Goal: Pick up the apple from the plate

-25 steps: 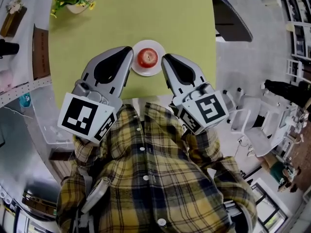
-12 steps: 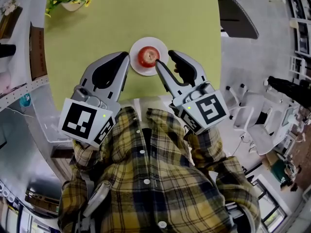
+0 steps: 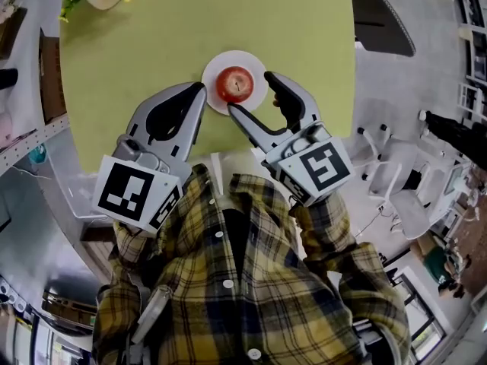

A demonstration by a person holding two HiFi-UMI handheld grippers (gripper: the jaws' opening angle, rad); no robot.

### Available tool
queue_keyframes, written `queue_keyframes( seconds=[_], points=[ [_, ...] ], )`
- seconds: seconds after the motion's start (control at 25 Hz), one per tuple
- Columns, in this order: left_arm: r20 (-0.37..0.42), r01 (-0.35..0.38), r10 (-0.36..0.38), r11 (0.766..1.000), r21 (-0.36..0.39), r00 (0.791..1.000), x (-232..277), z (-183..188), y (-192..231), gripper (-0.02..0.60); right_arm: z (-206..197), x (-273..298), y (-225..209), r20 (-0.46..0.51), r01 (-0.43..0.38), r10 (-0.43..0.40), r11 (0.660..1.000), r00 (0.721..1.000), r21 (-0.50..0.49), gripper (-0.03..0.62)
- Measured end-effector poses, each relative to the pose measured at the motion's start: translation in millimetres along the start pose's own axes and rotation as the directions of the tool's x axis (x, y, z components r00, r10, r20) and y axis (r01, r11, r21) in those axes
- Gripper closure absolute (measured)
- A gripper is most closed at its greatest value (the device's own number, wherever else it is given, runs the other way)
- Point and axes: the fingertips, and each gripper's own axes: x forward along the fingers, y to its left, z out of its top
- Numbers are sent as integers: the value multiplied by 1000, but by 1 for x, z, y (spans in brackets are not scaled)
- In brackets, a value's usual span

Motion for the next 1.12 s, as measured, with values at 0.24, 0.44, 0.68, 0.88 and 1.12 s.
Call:
queue_keyframes(
  seconds=[0.24,0.44,0.68,0.88,1.12],
  points=[
    [-16,-5,4,1000,-17,1000,5,-15,9,583,-25,16,-5,-55,1,-3,1000,998,-29,241],
    [-29,-9,8,999,-41,1000,8,-27,13,583,-45,26,-5,-106,0,-6,998,994,-57,217],
    [-33,-23,21,998,-56,999,10,-36,19,583,-61,37,-15,-97,23,-30,997,995,-73,204],
    [-45,-40,37,997,-68,998,10,-43,26,583,-84,49,-21,-152,19,-32,996,988,-87,200],
    [-64,-51,46,995,-85,997,11,-55,30,583,-103,59,-26,-183,17,-33,996,982,-92,200]
  ],
)
